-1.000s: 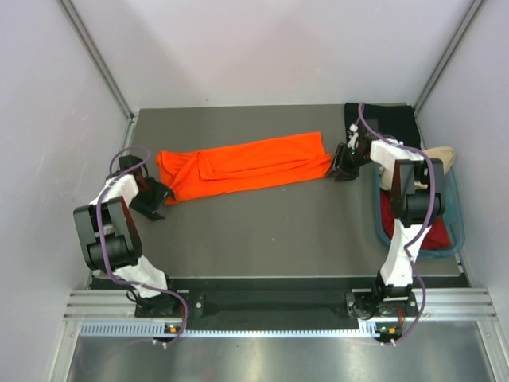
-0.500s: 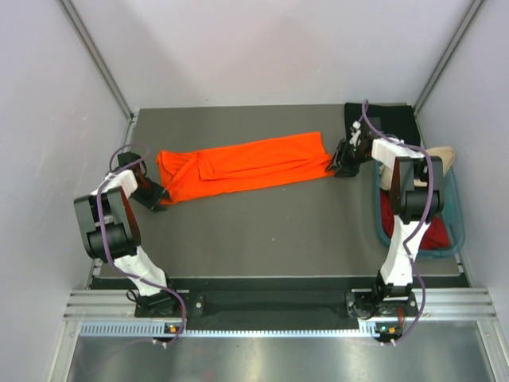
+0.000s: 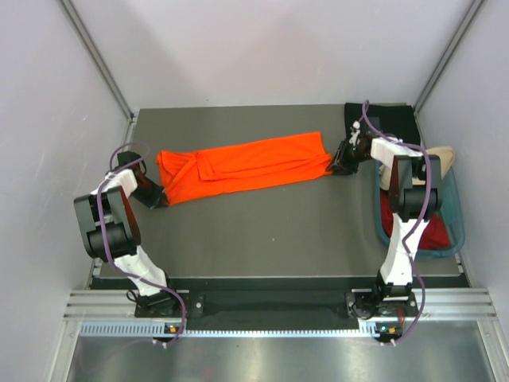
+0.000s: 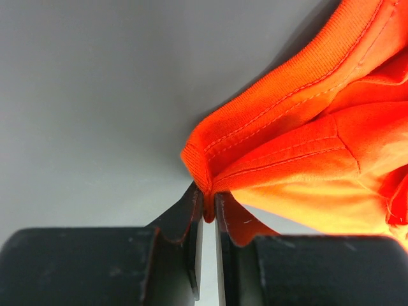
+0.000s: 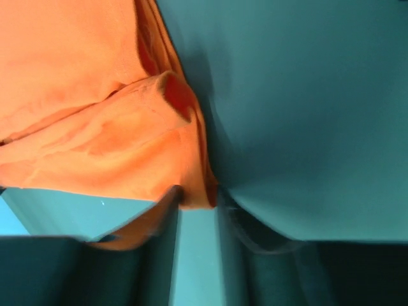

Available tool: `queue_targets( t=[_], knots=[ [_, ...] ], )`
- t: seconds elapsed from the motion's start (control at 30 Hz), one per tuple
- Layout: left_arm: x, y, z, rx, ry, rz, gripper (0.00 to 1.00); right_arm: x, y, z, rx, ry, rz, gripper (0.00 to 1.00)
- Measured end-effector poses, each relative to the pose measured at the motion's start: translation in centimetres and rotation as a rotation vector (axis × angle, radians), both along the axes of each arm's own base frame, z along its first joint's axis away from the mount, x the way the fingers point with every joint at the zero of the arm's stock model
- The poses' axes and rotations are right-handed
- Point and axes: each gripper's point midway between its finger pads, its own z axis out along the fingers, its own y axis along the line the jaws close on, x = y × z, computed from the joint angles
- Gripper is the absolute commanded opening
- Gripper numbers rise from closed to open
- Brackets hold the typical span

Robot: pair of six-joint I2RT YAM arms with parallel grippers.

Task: Fold and stack the t-shirts
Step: Fold the tshirt

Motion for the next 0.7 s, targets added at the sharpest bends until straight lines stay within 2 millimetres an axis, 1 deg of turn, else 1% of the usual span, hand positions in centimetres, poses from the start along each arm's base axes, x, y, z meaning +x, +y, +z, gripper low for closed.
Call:
queue_targets(
  t=[0.07, 0.1, 0.17, 0.27, 0.33, 0.43, 0.5, 0.7],
  knots=[
    [0.0, 0.0, 0.0, 0.000, 0.000, 0.000, 0.00, 0.0, 0.0, -0.1, 0.001, 0.005, -0.003, 0.16],
    [0.0, 0.1, 0.0, 0.003, 0.001, 0.001, 0.00, -0.1, 0.0, -0.2, 0.001, 0.008, -0.004, 0.09],
    [-0.1, 0.3, -0.1, 0.005, 0.004, 0.004, 0.00, -0.3, 0.0, -0.5, -0.001, 0.015, -0.005, 0.04],
    [-0.3, 1.0, -0.5, 0.015, 0.021, 0.022, 0.00, -1.2, -0.1, -0.9, -0.004, 0.027, -0.002, 0.00],
    [-0.5, 1.7, -0.5, 0.026, 0.028, 0.041, 0.00, -2.1, -0.4, -0.9, -0.027, 0.033, 0.005, 0.00],
    [-1.0, 2.9, -0.6, 0.040, 0.040, 0.076, 0.00, -4.1, -0.9, -0.9, -0.059, 0.054, 0.019, 0.00],
    [-1.3, 3.3, -0.6, 0.039, 0.052, 0.094, 0.00, -5.5, -1.0, -0.8, -0.070, 0.066, 0.029, 0.00],
    [-2.2, 3.4, -0.7, 0.034, 0.070, 0.130, 0.00, -9.6, -1.0, -0.9, -0.095, 0.100, 0.077, 0.01]
  ],
)
